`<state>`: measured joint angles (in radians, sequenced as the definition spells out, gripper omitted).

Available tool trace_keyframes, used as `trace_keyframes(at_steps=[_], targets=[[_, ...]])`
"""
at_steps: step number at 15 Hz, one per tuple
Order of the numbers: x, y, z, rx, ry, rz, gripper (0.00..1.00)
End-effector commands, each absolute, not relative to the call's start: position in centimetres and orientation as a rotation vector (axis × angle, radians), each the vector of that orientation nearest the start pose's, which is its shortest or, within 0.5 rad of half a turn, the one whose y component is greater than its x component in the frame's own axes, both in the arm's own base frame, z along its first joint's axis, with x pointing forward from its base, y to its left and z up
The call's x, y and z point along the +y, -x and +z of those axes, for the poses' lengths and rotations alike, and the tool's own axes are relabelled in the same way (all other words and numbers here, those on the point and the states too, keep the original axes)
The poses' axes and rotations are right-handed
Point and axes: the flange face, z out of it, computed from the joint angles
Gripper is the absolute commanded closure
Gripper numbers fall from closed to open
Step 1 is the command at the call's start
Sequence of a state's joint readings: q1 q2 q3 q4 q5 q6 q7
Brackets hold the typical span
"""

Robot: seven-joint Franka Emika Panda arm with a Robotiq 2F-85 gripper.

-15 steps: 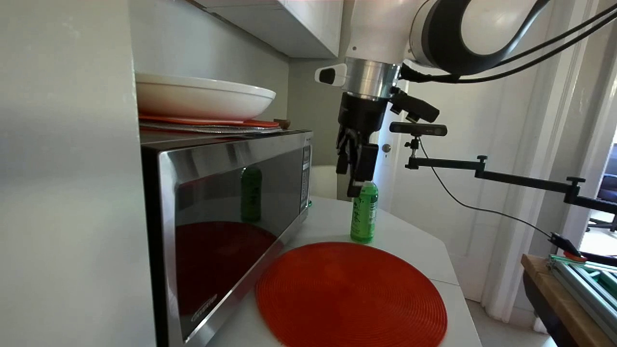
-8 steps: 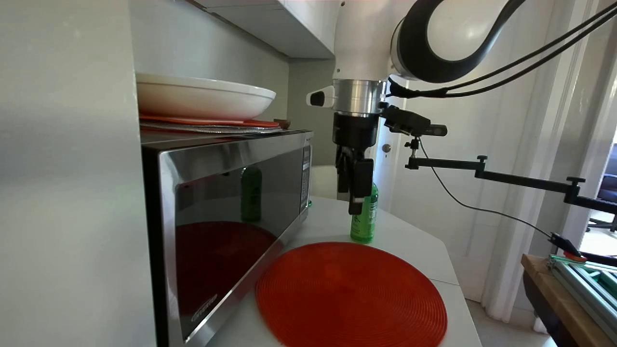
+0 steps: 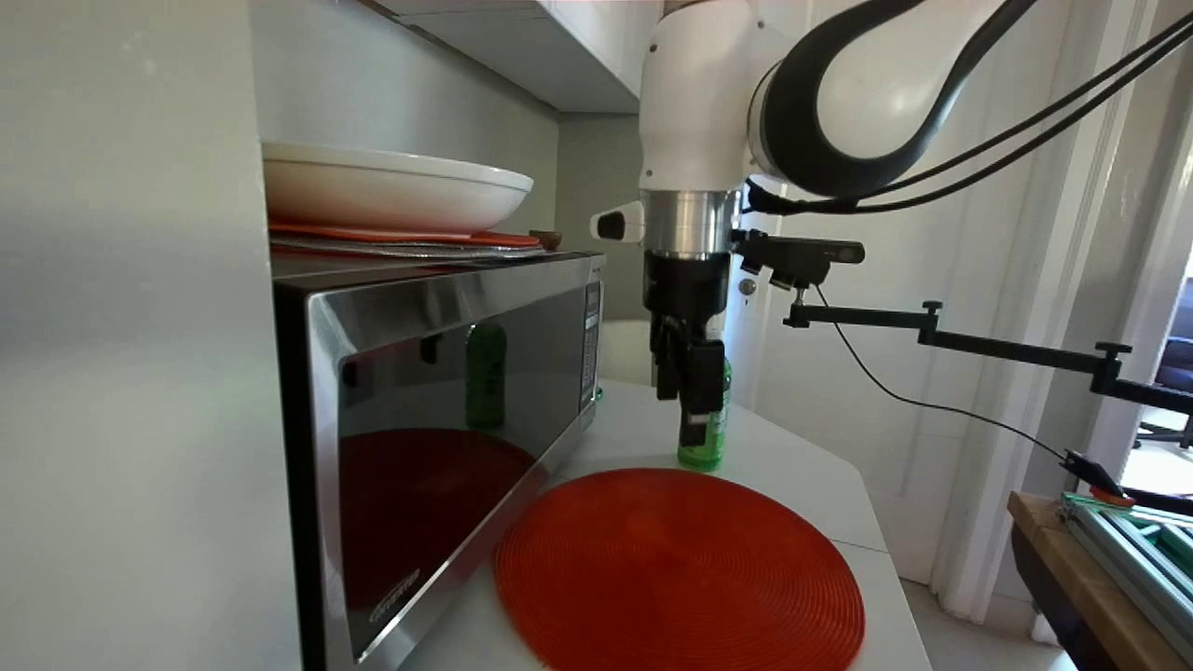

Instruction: Put the bottle on the countertop

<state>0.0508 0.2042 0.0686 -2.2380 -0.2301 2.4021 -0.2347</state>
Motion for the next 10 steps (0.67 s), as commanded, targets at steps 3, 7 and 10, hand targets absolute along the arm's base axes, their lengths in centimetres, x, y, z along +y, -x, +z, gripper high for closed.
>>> trace_keyframes(at_steps=[3,7,10], targets=[[7.8,-54.1,20.5,-0.972,3.095,0.179,0.0],[8.0,-55.1,18.1,-1.001,3.098,0.12,0.0],[7.1,-56.1,16.5,-1.03,3.087,0.073,0.0]])
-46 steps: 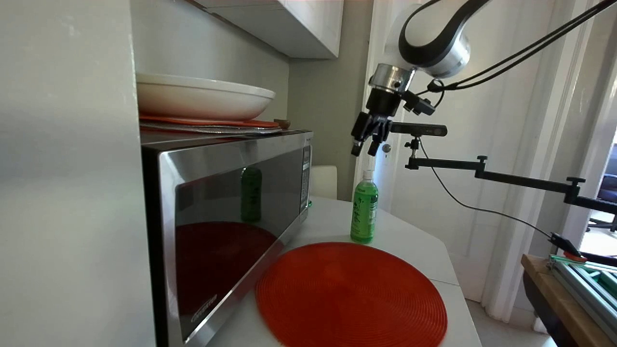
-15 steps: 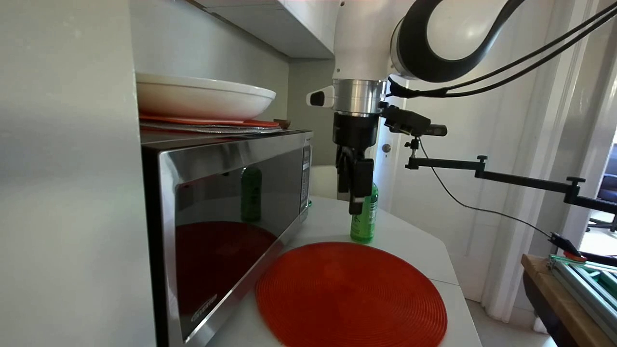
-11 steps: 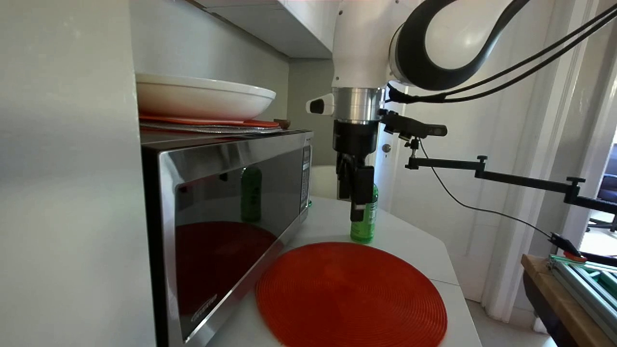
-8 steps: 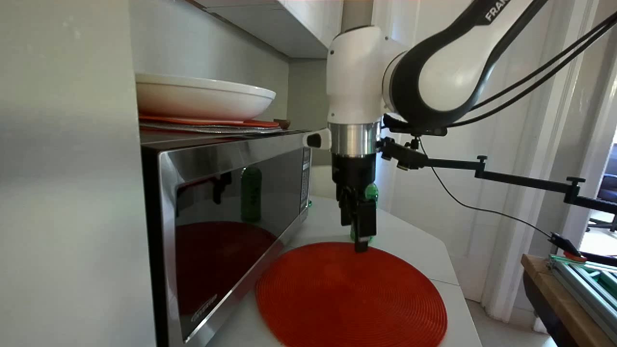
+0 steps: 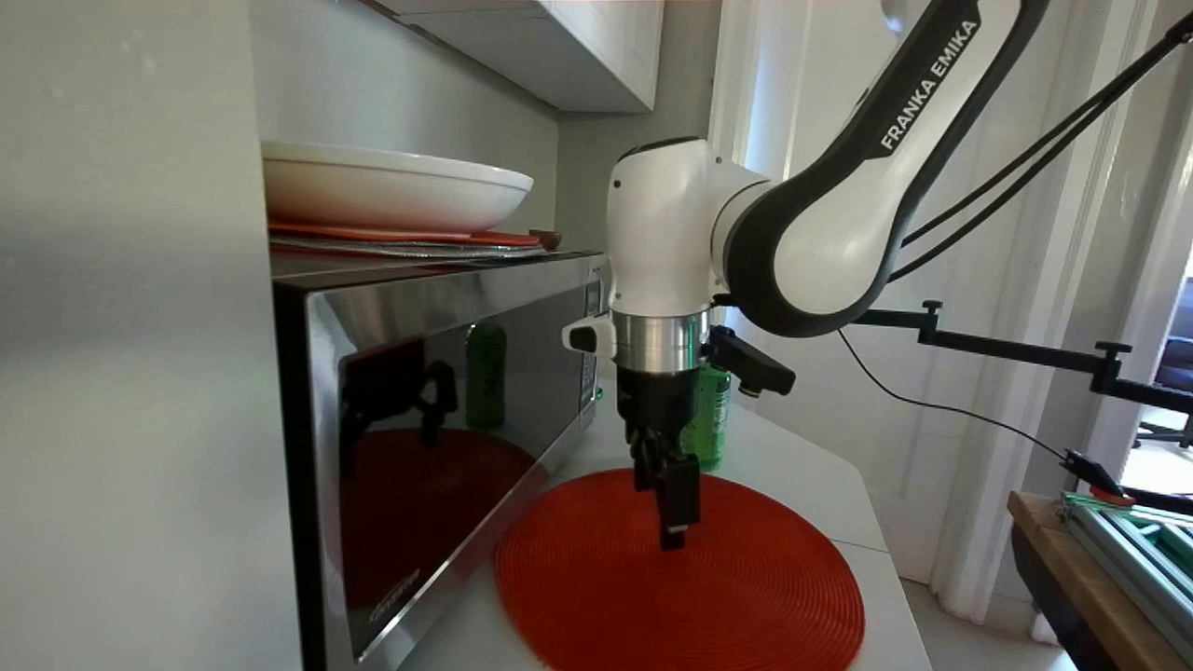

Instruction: Put the bottle on the countertop

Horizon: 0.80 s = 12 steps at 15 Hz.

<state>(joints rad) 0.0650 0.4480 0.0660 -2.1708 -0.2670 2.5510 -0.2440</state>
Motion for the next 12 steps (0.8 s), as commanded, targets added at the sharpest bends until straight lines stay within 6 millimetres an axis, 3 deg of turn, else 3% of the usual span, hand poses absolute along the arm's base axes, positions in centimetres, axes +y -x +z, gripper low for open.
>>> trace_keyframes(at_steps=[1,6,12], targets=[[7.0,-56.2,16.1,-1.04,3.074,0.058,0.0],[7.7,-56.5,14.3,-1.145,3.004,-0.016,0.0],[7.9,-56.2,14.4,-1.063,3.048,0.018,0.0]])
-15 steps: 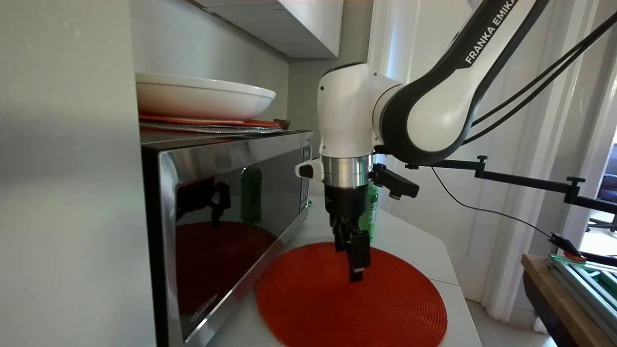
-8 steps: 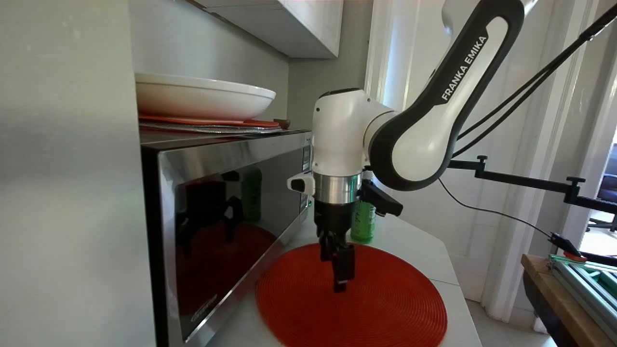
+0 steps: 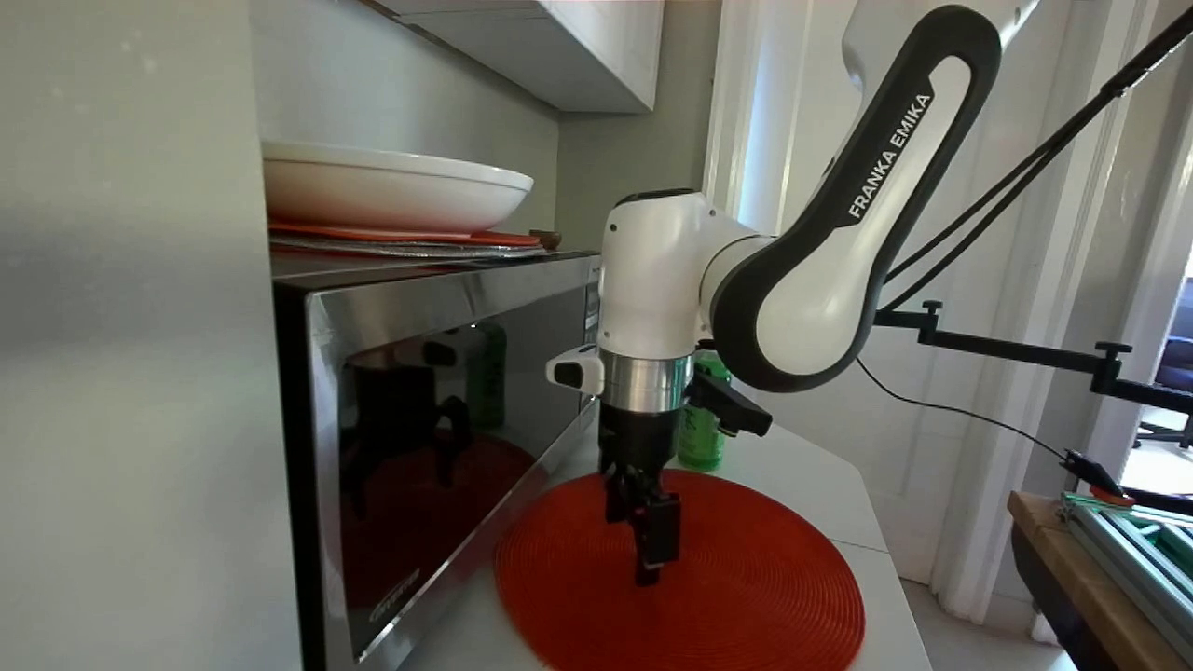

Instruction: Put the bottle on the countertop

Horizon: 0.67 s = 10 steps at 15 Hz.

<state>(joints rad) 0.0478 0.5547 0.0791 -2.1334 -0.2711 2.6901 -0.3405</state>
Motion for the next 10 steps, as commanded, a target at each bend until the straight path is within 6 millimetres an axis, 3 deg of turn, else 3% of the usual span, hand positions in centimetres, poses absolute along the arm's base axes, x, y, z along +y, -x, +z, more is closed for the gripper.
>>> trace_keyframes(at_steps=[1,5,10], targets=[[7.7,-56.3,14.2,-1.035,3.057,0.04,0.0],[7.1,-56.1,13.2,-0.991,3.07,0.124,0.0],[7.1,-55.9,12.1,-1.038,3.044,0.098,0.0]])
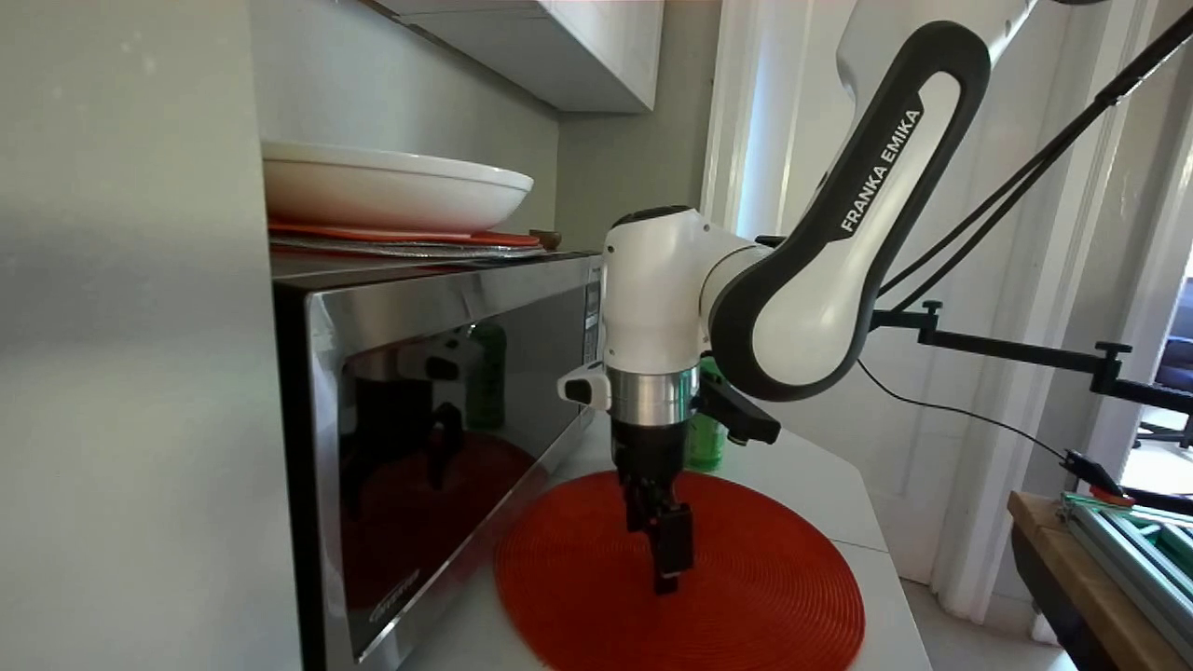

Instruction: Put the bottle on the countertop

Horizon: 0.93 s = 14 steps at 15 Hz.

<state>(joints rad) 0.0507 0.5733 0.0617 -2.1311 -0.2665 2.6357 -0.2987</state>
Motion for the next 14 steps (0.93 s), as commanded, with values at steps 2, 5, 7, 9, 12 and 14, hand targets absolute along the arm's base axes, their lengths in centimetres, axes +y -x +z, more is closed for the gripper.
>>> trace_keyframes(at_steps=[2,5,7,9,12,14], targets=[[7.13,-55.94,11.56,-1.051,3.036,0.081,0.0],[7.21,-55.98,10.87,-1.054,3.027,0.068,0.0],[7.23,-56.08,10.83,-1.052,3.027,0.07,0.26],[7.16,-56.33,11.0,-1.051,3.032,0.061,0.41],[7.12,-56.54,11.17,-1.05,3.036,0.054,0.66],[7.14,-56.55,11.16,-1.051,3.037,0.056,0.81]])
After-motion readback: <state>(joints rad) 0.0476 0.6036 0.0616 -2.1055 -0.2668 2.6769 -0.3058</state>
